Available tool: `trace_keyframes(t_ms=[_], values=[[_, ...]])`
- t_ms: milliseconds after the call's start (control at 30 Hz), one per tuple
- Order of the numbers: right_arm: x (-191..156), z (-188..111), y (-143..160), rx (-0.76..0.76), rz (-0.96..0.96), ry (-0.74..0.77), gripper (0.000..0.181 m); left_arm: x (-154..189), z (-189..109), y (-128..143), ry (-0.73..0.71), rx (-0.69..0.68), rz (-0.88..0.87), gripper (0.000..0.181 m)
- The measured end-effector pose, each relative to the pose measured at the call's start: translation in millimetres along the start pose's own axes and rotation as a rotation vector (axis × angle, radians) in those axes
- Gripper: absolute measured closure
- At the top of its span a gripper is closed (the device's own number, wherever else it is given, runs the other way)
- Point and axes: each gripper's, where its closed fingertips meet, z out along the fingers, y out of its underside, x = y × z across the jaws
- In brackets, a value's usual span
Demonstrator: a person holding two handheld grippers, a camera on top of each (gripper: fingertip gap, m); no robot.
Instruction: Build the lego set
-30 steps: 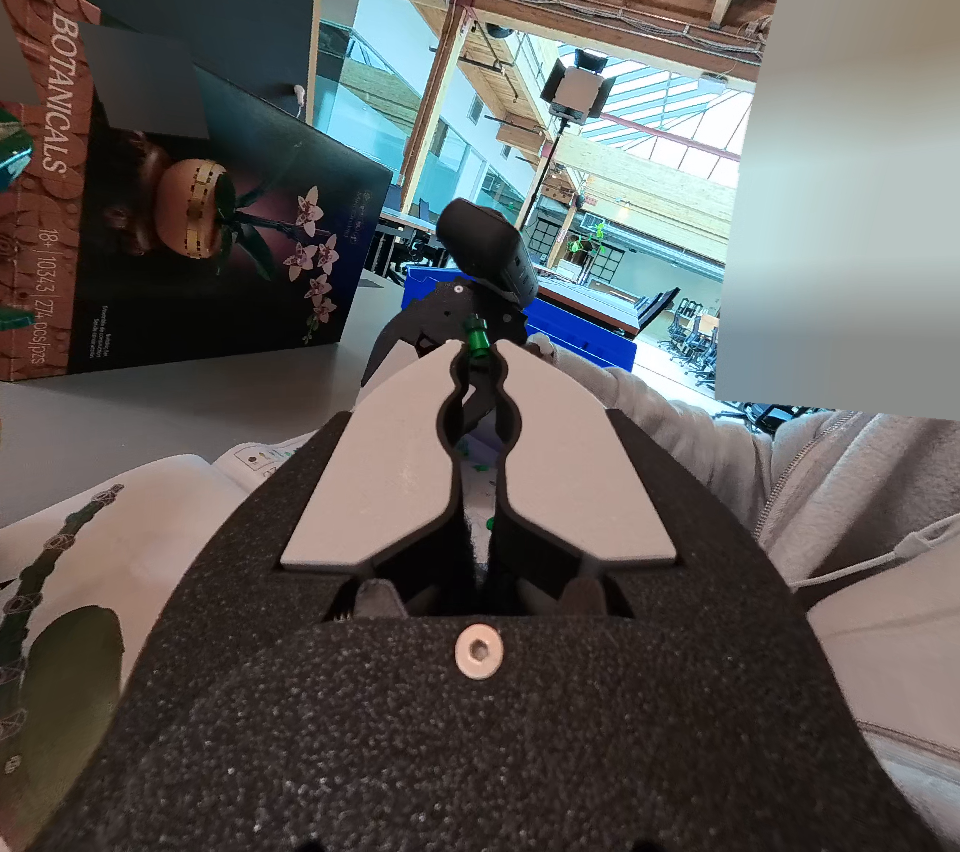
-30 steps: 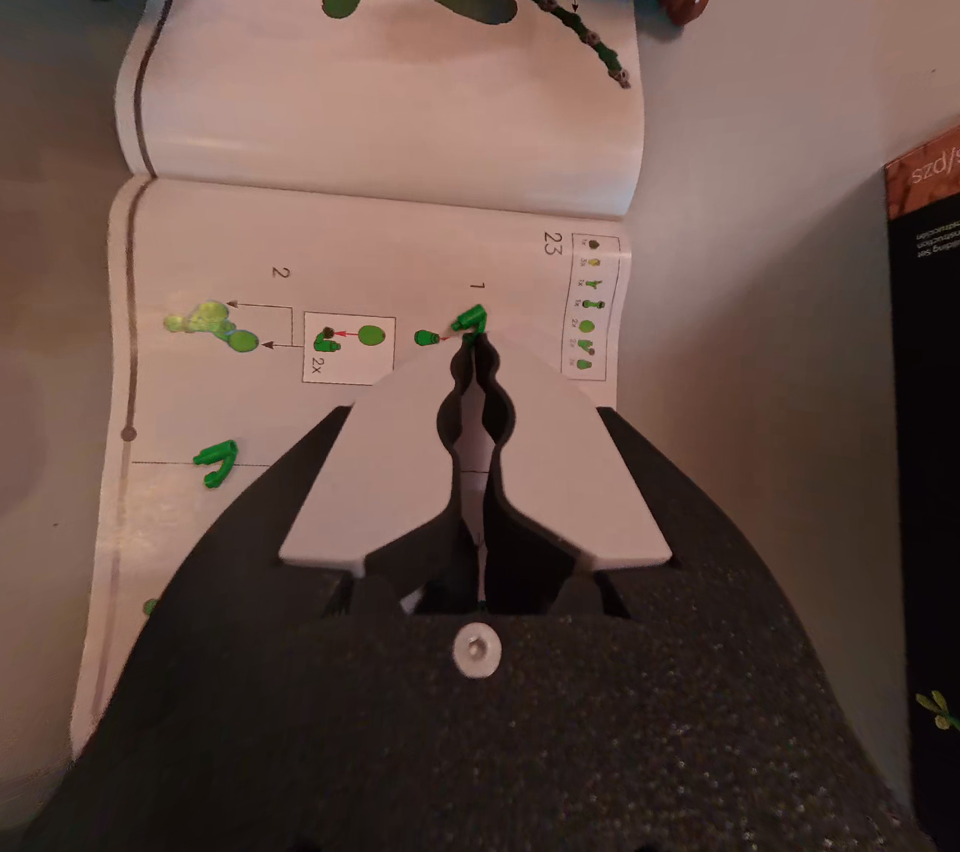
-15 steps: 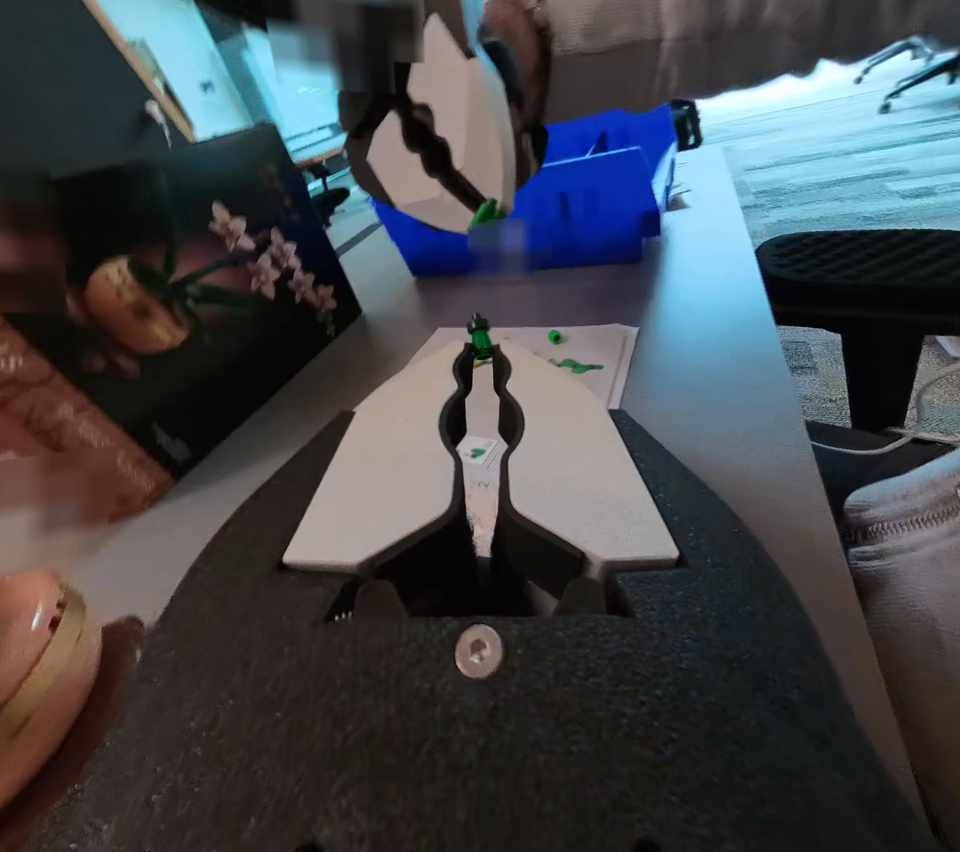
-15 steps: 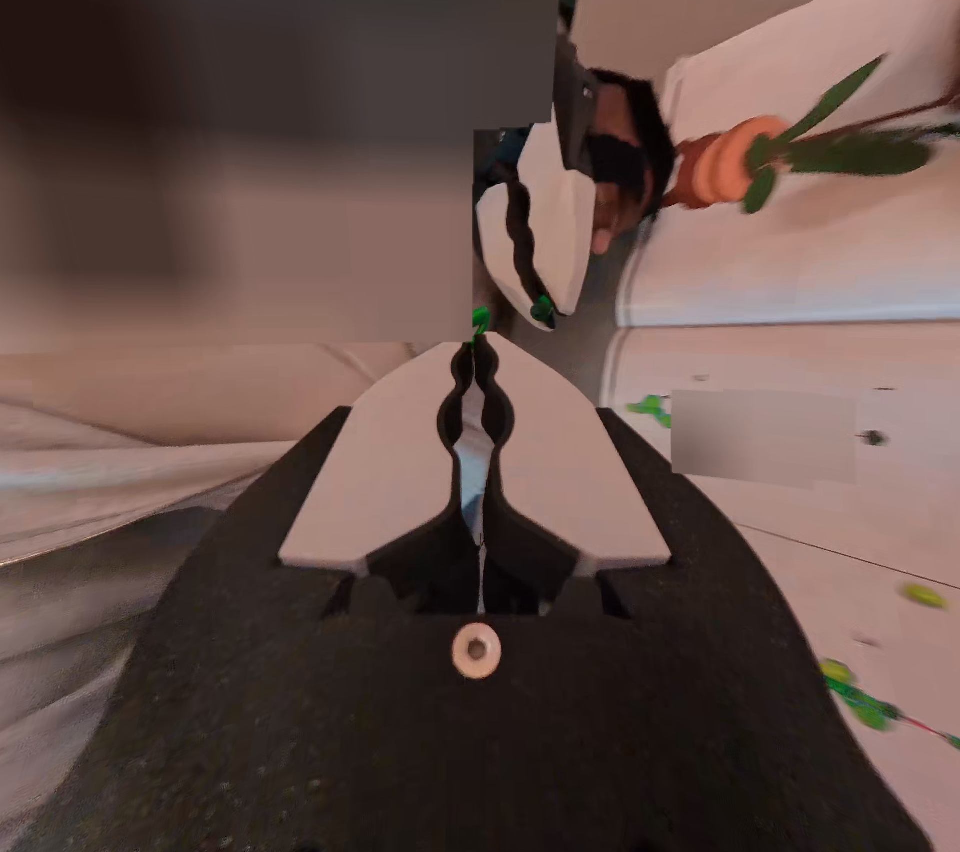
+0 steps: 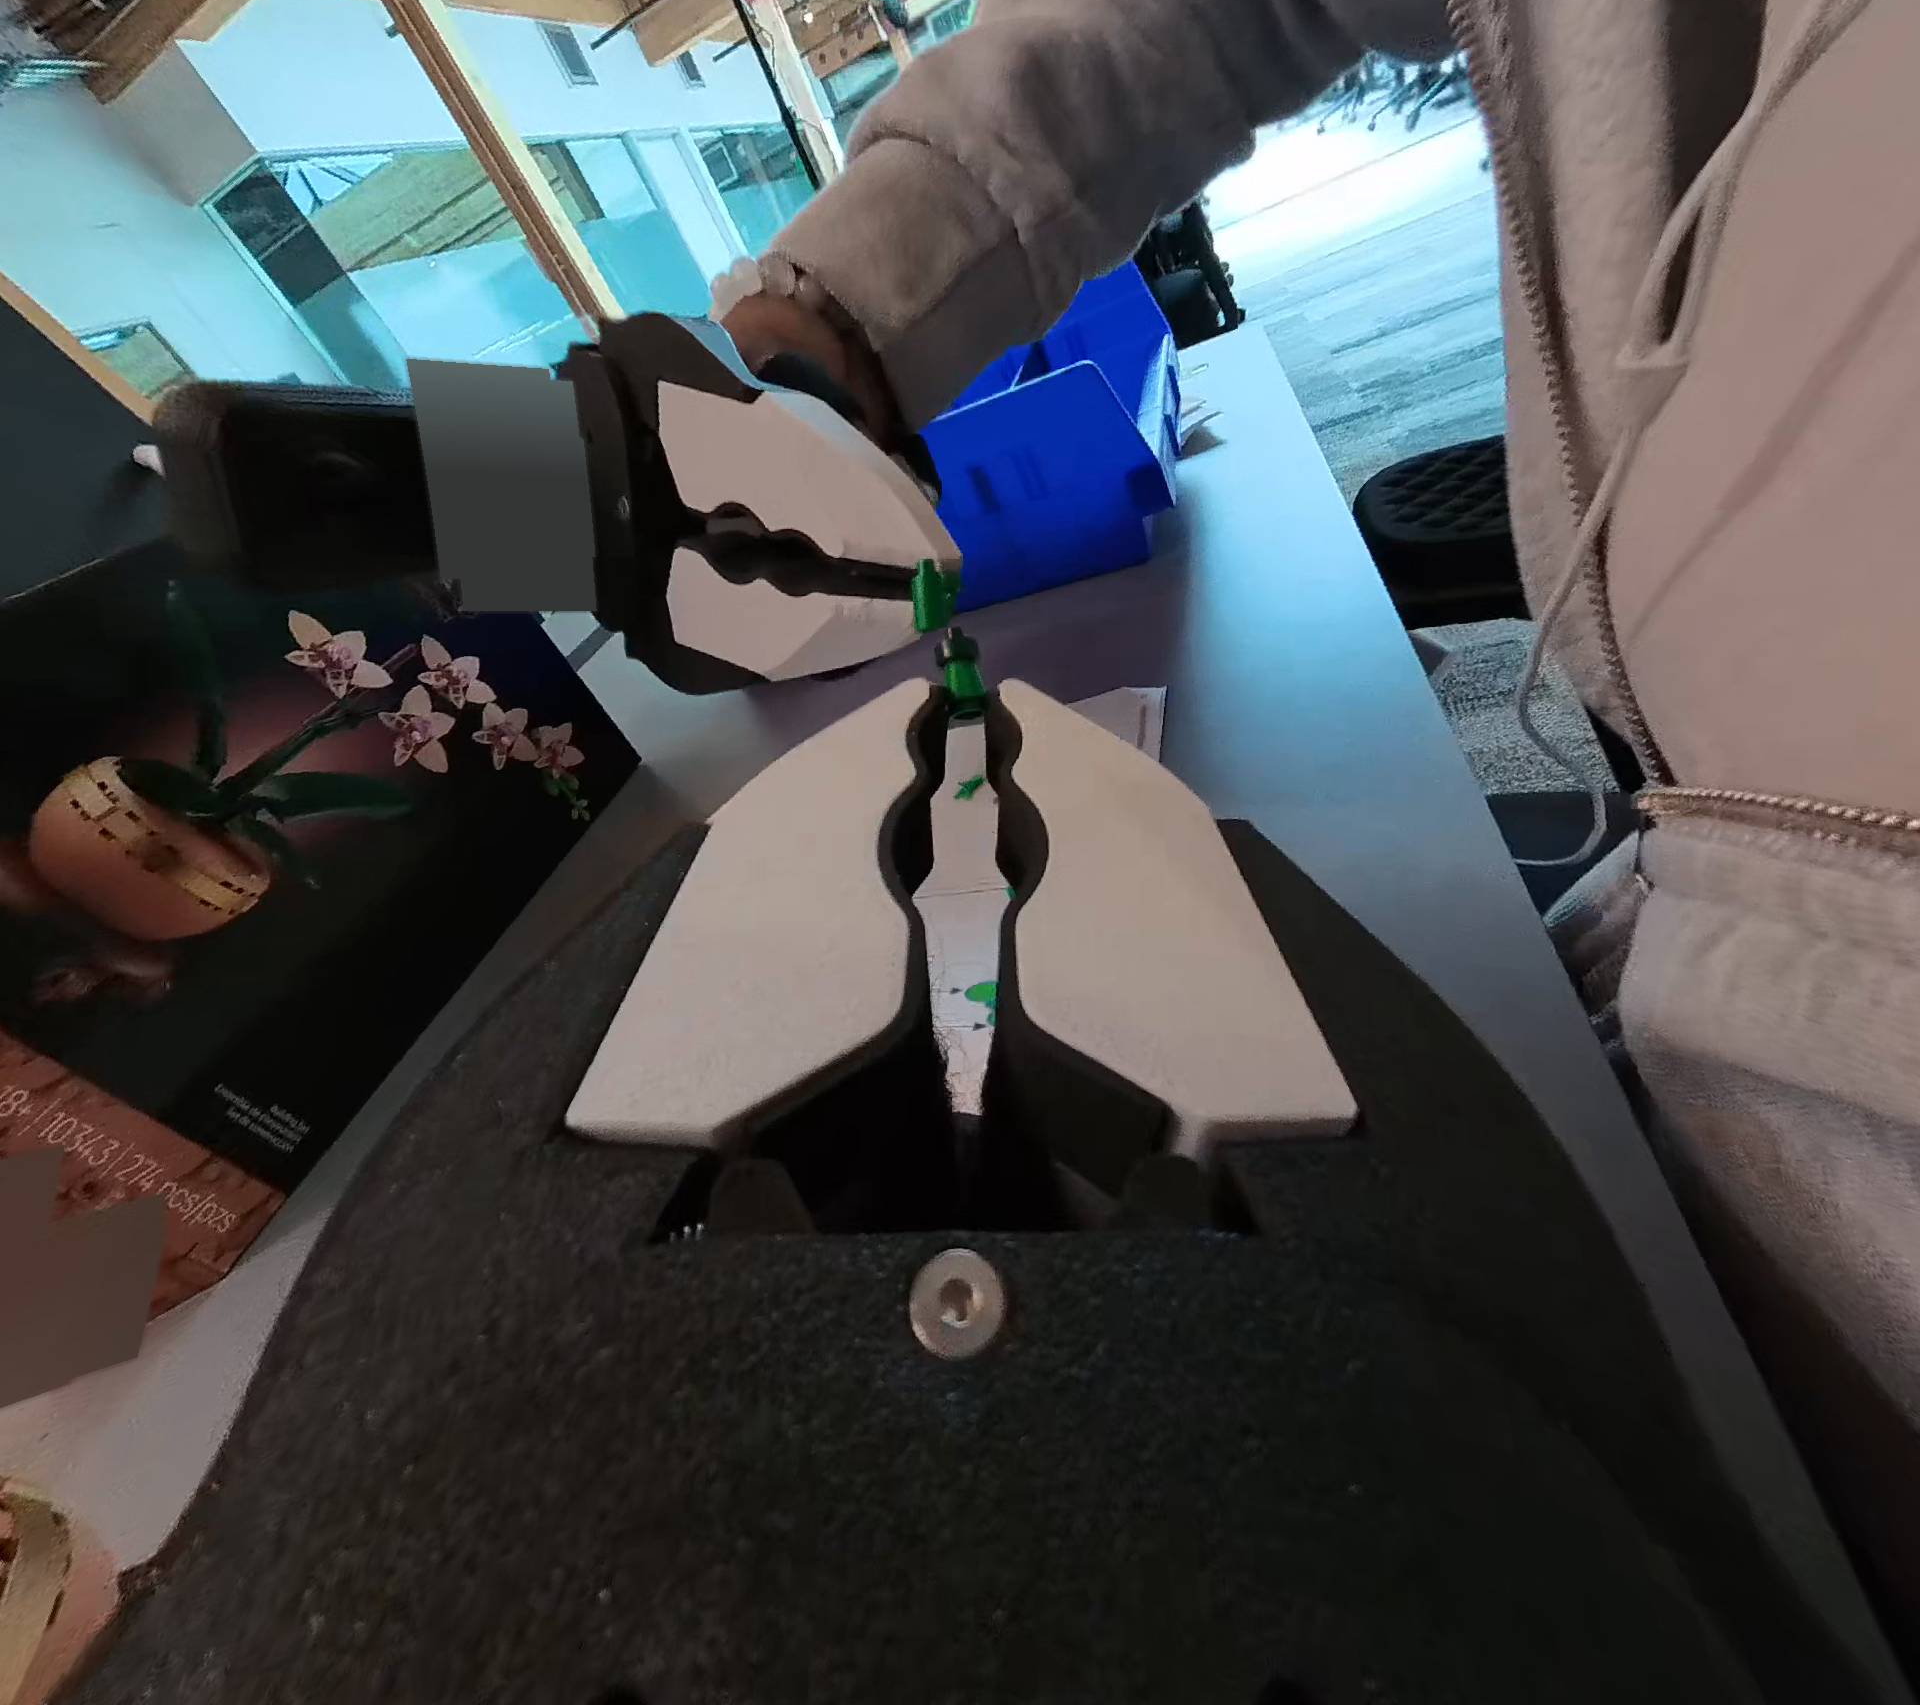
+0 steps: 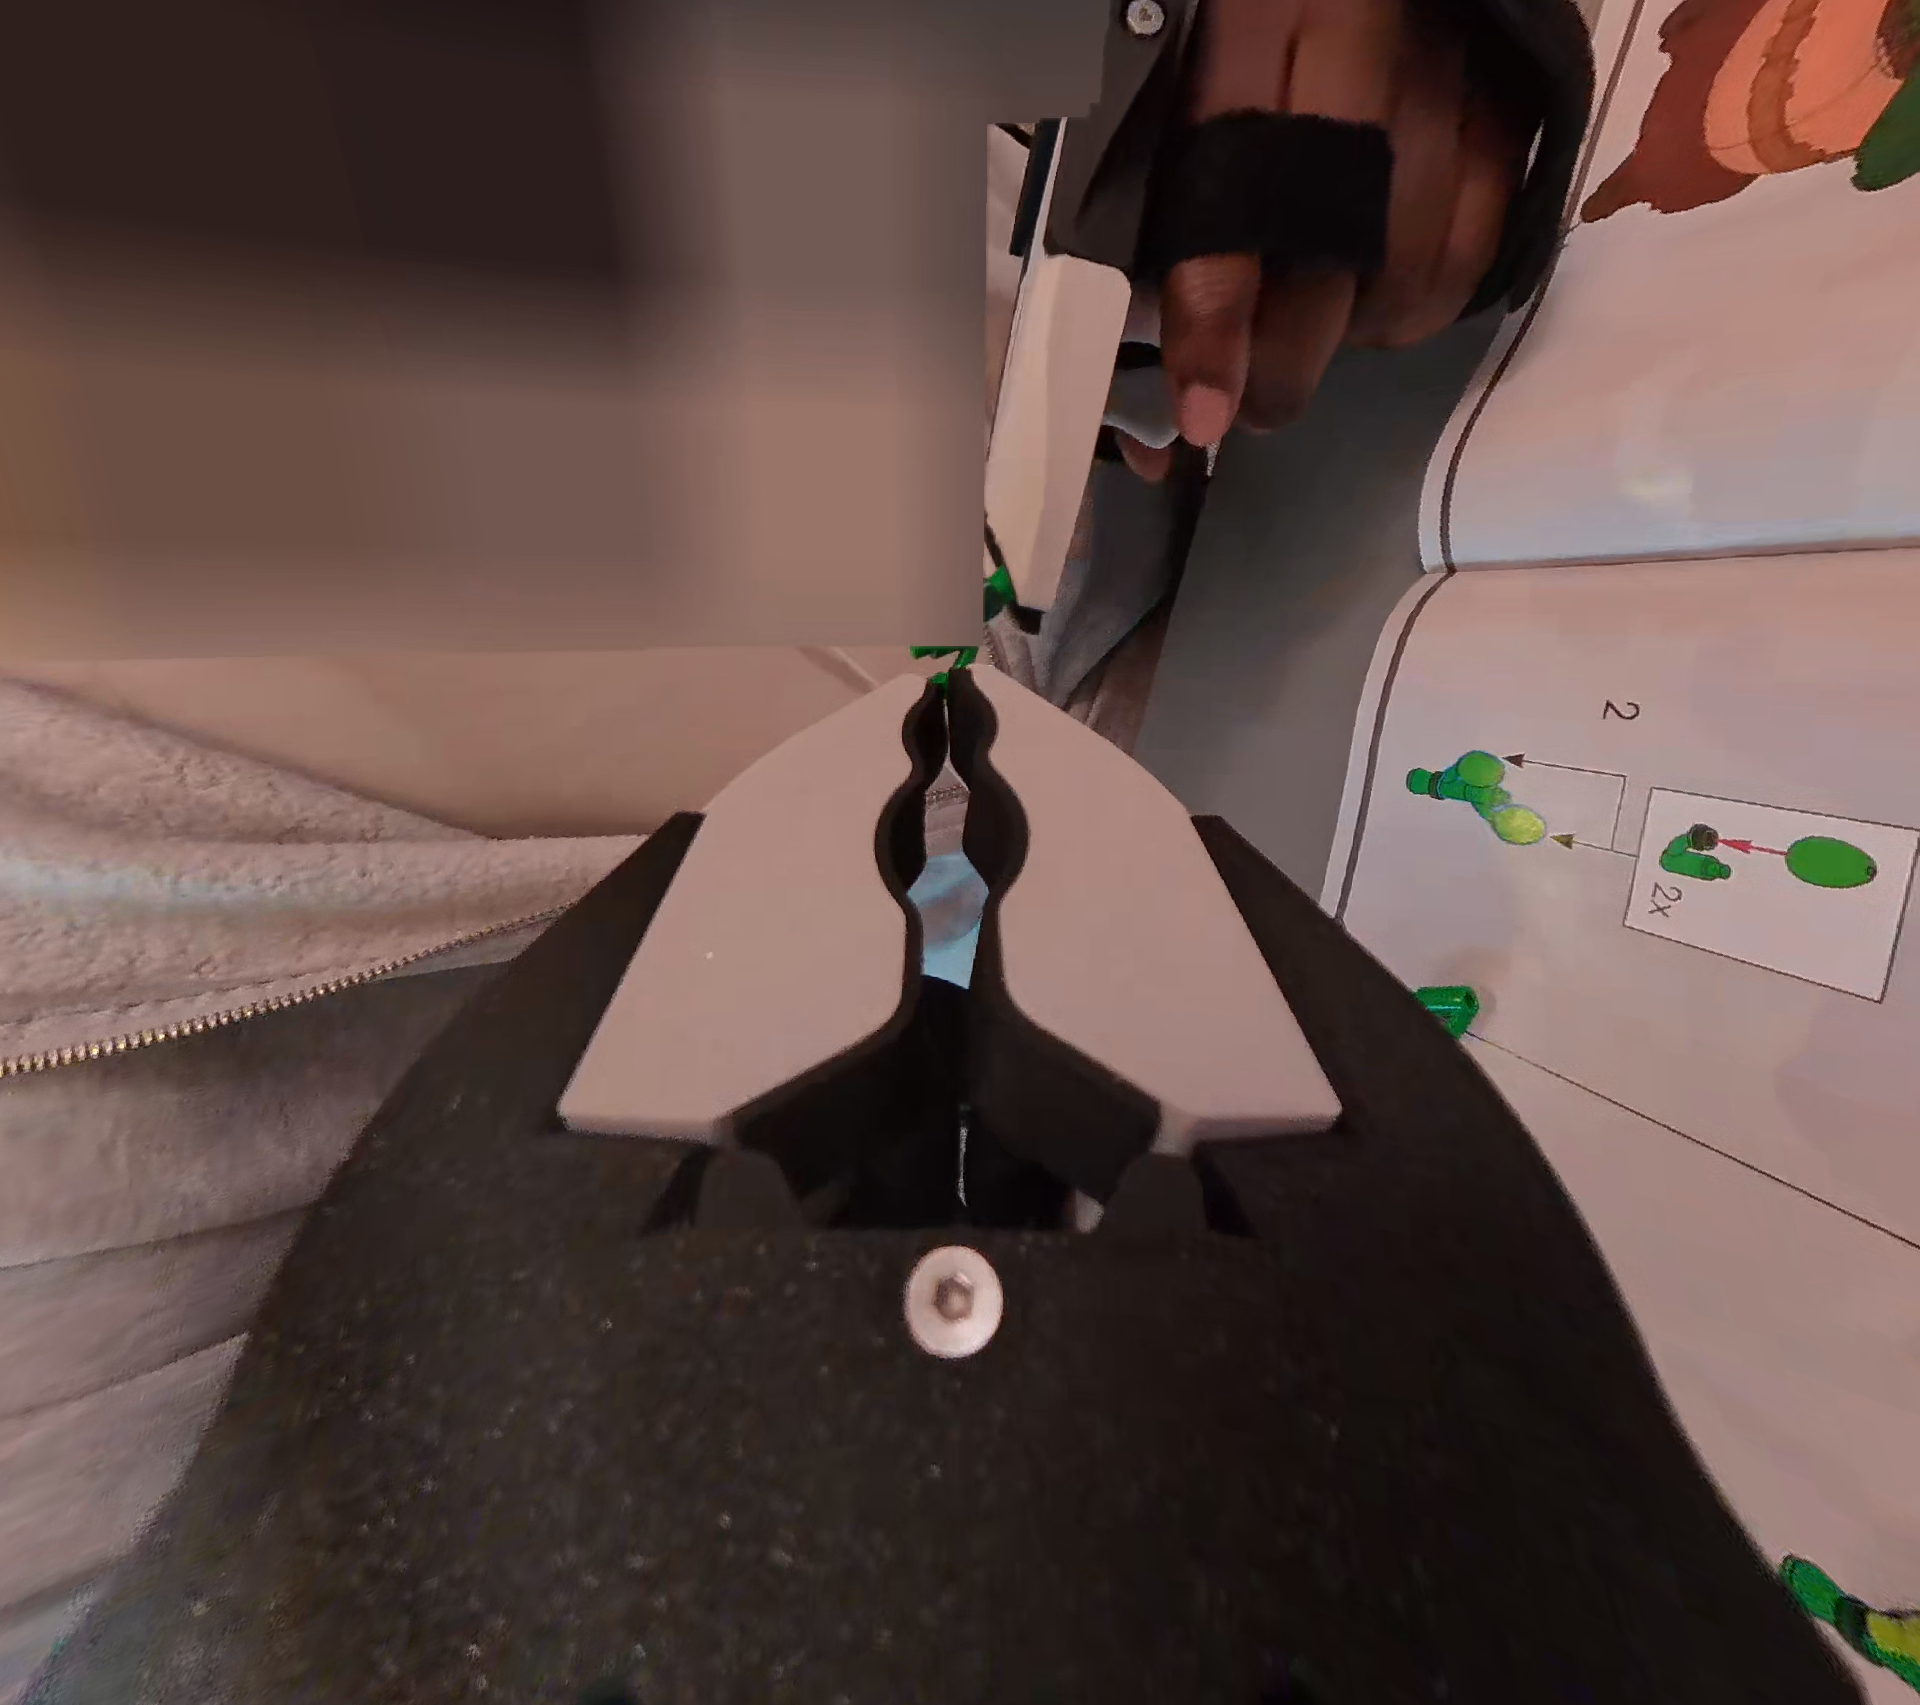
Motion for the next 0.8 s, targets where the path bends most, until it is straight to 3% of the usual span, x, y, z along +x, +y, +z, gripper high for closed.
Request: trace_keyframes(t_ms=[800], values=[[2.0,9.3,4.7,-0.016,-0.026,-0.055,0.18,7.8,0.4,1.4,0.05,-0.011,-0.012,0.175]])
